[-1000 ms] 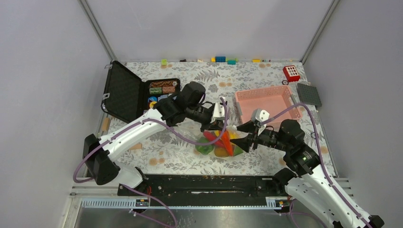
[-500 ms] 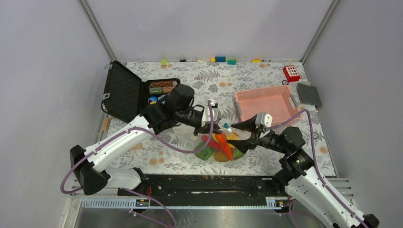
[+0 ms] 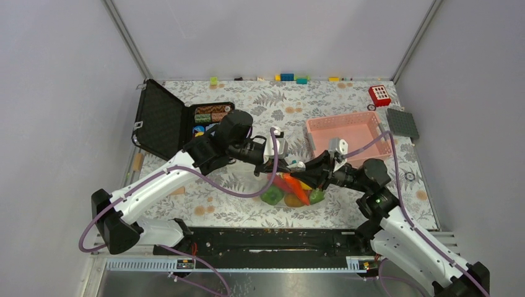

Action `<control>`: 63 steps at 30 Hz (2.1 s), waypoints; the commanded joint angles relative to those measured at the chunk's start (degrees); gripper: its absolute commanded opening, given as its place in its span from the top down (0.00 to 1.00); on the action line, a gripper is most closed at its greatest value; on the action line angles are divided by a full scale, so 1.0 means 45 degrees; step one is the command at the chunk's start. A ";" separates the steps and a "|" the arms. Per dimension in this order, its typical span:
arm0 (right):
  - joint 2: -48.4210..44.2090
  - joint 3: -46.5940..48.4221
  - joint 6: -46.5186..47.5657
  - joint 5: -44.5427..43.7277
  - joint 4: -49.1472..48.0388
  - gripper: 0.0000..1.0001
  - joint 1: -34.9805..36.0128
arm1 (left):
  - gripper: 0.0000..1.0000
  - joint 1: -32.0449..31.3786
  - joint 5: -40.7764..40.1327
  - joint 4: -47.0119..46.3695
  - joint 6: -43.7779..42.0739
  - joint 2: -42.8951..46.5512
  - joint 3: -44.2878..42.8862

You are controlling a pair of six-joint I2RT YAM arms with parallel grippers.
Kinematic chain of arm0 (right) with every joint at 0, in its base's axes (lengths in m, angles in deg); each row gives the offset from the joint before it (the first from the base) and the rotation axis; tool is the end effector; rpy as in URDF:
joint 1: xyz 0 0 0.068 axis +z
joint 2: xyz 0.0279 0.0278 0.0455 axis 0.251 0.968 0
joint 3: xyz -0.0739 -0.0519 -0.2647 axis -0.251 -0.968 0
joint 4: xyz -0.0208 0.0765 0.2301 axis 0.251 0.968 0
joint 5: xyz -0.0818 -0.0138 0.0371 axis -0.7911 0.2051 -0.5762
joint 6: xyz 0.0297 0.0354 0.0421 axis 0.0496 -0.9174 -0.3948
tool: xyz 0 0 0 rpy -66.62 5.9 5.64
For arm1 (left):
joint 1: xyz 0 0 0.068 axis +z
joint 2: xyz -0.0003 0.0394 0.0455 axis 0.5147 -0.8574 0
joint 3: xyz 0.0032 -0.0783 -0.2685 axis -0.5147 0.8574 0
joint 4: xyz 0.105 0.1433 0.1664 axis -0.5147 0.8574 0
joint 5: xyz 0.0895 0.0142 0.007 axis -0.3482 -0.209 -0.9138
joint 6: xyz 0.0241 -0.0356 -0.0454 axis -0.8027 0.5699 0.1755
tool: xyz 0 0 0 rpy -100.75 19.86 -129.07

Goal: Place the food in the zip-top bag and seal the zipper
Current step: Zip the zipper food storage bag at the center of the board.

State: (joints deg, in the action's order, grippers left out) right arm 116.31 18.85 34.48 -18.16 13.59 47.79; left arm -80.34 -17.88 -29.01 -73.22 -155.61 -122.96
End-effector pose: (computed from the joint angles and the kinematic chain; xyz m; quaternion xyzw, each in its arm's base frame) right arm 0.1054 0.1081 0.3190 -0.3947 0.5048 0.4838 0.5960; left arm 0.1468 -0.2240 0.3758 0.6390 0.5011 -0.4297 0.3948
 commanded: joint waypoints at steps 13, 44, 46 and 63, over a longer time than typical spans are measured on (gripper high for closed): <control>-0.1708 0.0068 0.0277 -0.0362 0.0542 0.82 -0.0041 | 1.00 -0.0034 -0.0088 -0.0843 -0.0242 0.0281 0.0113; -0.1041 -0.0665 0.0778 -0.0343 0.1144 0.87 -0.0031 | 1.00 -0.0041 -0.0136 0.0184 -0.1513 -0.0438 0.0043; -0.0965 -0.0694 0.0774 -0.0246 0.0971 0.99 -0.0034 | 1.00 -0.0019 -0.0038 0.0185 -0.1498 -0.0454 0.0042; -0.1134 -0.0695 0.2330 0.1174 0.1323 1.00 -0.0041 | 0.36 -0.0045 0.1929 0.0638 0.0095 -0.0829 -0.1182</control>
State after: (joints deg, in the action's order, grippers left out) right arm 111.66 15.27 41.63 -15.16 19.67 47.79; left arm -80.58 -15.58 -24.58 -75.78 -158.38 -124.58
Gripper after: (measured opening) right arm 0.020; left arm 0.634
